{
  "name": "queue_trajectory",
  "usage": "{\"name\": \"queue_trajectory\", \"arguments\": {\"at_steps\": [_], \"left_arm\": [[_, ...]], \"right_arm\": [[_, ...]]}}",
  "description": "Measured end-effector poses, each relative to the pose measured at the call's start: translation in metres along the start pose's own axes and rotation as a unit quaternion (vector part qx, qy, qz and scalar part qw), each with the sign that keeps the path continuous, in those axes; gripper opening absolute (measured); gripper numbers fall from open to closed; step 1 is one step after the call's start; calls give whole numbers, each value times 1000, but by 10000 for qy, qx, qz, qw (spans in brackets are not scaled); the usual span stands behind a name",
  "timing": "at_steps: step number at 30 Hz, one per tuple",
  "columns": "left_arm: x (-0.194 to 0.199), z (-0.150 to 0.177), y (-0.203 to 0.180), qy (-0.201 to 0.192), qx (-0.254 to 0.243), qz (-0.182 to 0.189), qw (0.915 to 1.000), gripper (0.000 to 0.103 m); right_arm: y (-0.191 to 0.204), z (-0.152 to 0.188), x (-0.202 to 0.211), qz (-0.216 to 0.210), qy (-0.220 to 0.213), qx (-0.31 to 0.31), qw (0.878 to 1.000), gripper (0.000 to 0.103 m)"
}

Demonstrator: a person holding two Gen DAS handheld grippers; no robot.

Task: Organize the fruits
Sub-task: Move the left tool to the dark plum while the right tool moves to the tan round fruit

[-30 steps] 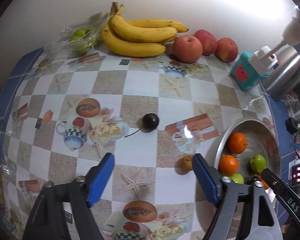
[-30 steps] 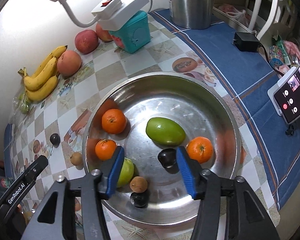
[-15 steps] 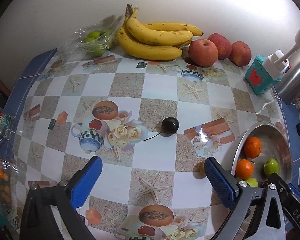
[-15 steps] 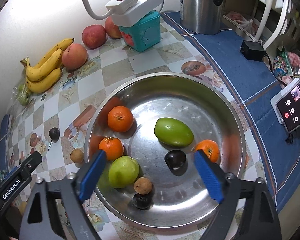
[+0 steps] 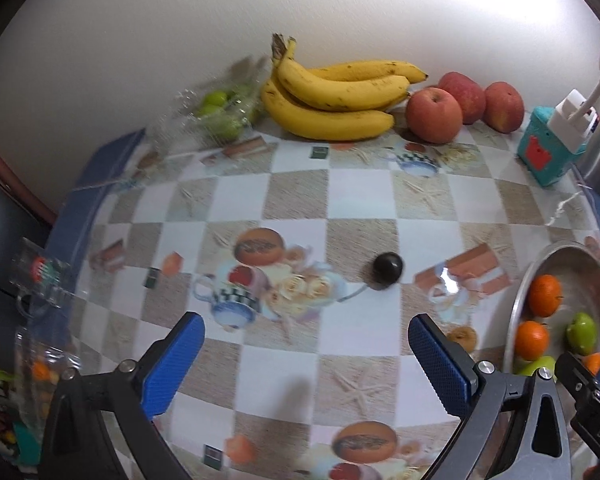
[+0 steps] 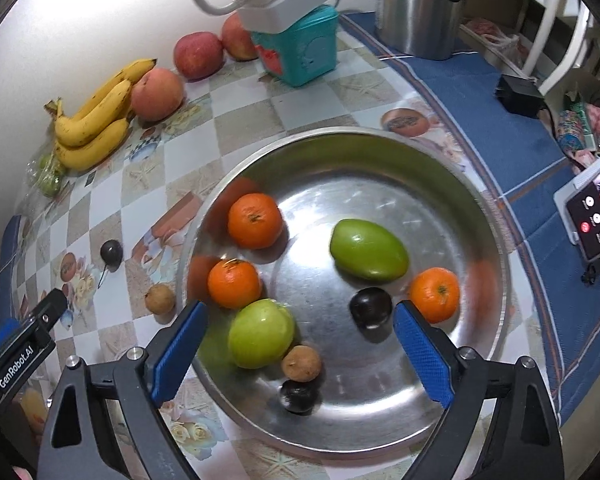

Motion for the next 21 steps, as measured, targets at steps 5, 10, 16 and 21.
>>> {"name": "queue_trajectory", "arguments": {"at_steps": [5, 10, 16, 21], "left_arm": [[1, -5, 12, -99, -57, -196, 9997, 103], [0, -11, 26, -140, -10, -327, 9994, 103], [-6, -16, 44, -40, 229, -236, 9995, 103], [-9, -20, 56, -12, 399, -247, 9989, 103]], "right_arm": [[20, 1, 0, -223, -85, 223, 9995, 94], [42, -4, 4, -467, -348, 505, 9970, 94], [68, -9, 8, -712, -636, 911, 9913, 94], [82, -8, -1, -982, -517, 985, 9889, 94]]}}
Point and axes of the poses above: each gripper's, at about its wrist camera, not at the fingertips, and x roughly against the way its jaws point, y to its left, z to its underside, the point moved 5 cm from there along -x, roughly the way its jaws point, and after that the axes turned 9 degrees about x, right-handed, at the moved point
